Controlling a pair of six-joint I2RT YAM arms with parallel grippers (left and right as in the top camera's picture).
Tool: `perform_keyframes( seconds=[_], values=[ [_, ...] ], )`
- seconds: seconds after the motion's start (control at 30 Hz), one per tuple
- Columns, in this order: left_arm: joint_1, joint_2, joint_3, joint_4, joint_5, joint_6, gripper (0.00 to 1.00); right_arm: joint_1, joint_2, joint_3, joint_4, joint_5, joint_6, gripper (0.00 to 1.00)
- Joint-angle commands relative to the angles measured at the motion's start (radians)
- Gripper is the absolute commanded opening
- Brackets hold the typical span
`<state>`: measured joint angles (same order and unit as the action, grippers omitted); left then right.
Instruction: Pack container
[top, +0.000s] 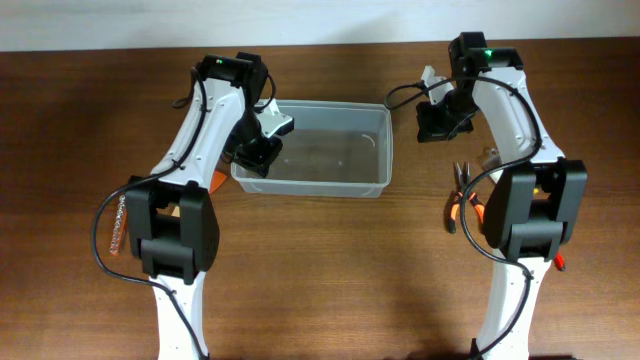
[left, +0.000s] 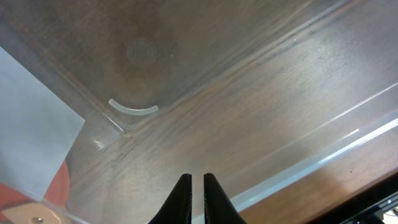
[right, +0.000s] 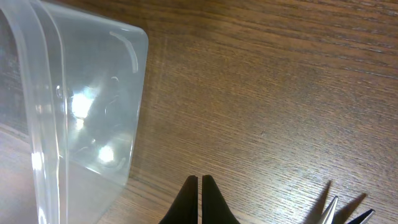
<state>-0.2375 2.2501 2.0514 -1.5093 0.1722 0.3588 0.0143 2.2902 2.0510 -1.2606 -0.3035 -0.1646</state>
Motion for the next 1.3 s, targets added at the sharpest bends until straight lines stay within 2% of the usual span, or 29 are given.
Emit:
perform_keyframes(
  seconds=[0.0,0.33,0.53,0.63,0.77,0.83,0.93,1.03,1.1,1.13,1.2,1.27],
  values=[
    [-0.003,0.007,-0.005,-0.016,0.011,-0.007,0.09,-0.003,-0.005,-0.003,-0.002,0.01,-0.003,0.04],
    [-0.003,0.007,-0.005,-0.093,0.01,-0.022,0.09,-0.003,-0.005,-0.003,0.004,0.01,-0.003,0.04],
    [-0.003,0.007,0.003,0.074,-0.047,-0.03,0.09,-0.005,-0.005,0.025,0.019,0.033,-0.003,0.04],
    [-0.002,0.007,0.039,0.168,-0.054,-0.03,0.1,-0.005,-0.005,0.114,-0.011,0.074,-0.002,0.04],
    [0.003,0.007,0.154,0.215,-0.13,-0.034,0.14,-0.005,-0.005,0.366,-0.135,0.148,-0.002,0.04],
    [0.014,0.007,0.23,0.198,-0.143,-0.034,0.15,-0.009,-0.005,0.492,-0.204,0.176,-0.002,0.11],
    [0.05,0.005,0.344,0.142,-0.143,-0.05,0.2,-0.029,-0.009,0.65,-0.312,0.196,-0.002,0.46],
    [0.106,-0.01,0.423,0.093,-0.142,-0.105,0.25,-0.073,-0.034,0.734,-0.419,0.196,0.022,0.62],
    [0.15,-0.036,0.445,0.063,-0.143,-0.105,0.36,-0.115,-0.074,0.724,-0.438,0.195,0.067,0.79],
    [0.175,-0.056,0.445,0.054,-0.143,-0.105,0.37,-0.137,-0.103,0.71,-0.438,0.195,0.085,0.89],
    [0.216,-0.091,0.445,0.036,-0.142,-0.105,0.43,-0.173,-0.159,0.677,-0.438,0.196,0.097,0.98],
    [0.248,-0.126,0.445,0.013,-0.136,-0.109,0.44,-0.209,-0.237,0.626,-0.438,0.196,0.112,0.99]
  ],
)
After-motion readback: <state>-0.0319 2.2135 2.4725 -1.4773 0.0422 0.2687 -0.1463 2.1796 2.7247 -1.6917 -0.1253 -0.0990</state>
